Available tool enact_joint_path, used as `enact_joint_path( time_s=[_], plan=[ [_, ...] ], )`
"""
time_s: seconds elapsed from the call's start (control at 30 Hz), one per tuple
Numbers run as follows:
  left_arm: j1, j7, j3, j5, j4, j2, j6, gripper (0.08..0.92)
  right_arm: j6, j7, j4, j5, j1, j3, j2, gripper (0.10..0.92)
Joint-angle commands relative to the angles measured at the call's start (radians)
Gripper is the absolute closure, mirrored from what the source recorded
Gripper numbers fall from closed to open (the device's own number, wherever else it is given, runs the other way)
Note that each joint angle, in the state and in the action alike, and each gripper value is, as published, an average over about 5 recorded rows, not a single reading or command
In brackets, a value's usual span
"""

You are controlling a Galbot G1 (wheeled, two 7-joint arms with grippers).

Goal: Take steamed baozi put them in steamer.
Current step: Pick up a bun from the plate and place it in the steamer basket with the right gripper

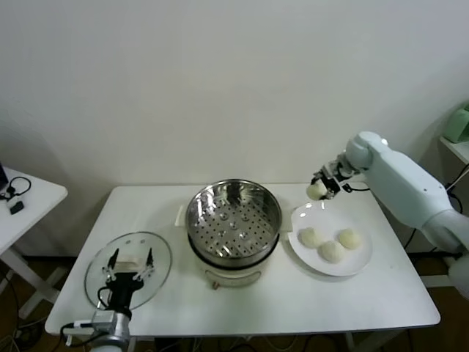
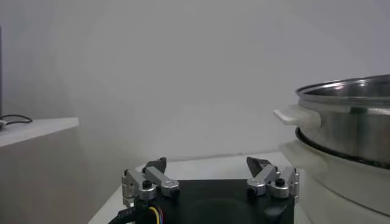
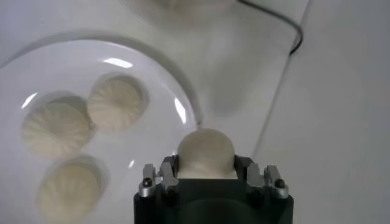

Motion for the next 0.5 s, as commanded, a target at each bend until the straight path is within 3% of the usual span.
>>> enact_joint_path(
  time_s=[0.03, 0.3, 0.5],
  plan=[
    [0.002, 0.0, -0.001, 0.002, -0.004, 0.0, 0.002, 0.177, 0.021, -0.005, 0.279, 0.089, 0.16, -0.14, -0.053, 0.414],
    [0.011, -0.001, 0.003, 0.005, -0.012, 0.0, 0.003, 0.177, 0.02, -0.008, 0.468, 0.12, 0.256, -0.254, 0.006, 0.414],
    [0.015, -0.003, 0.006, 0.006, -0.02, -0.001, 0.005, 0.177, 0.037, -0.006, 0.508, 0.077, 0.228, -0.318, 0.066, 0.414]
  ],
)
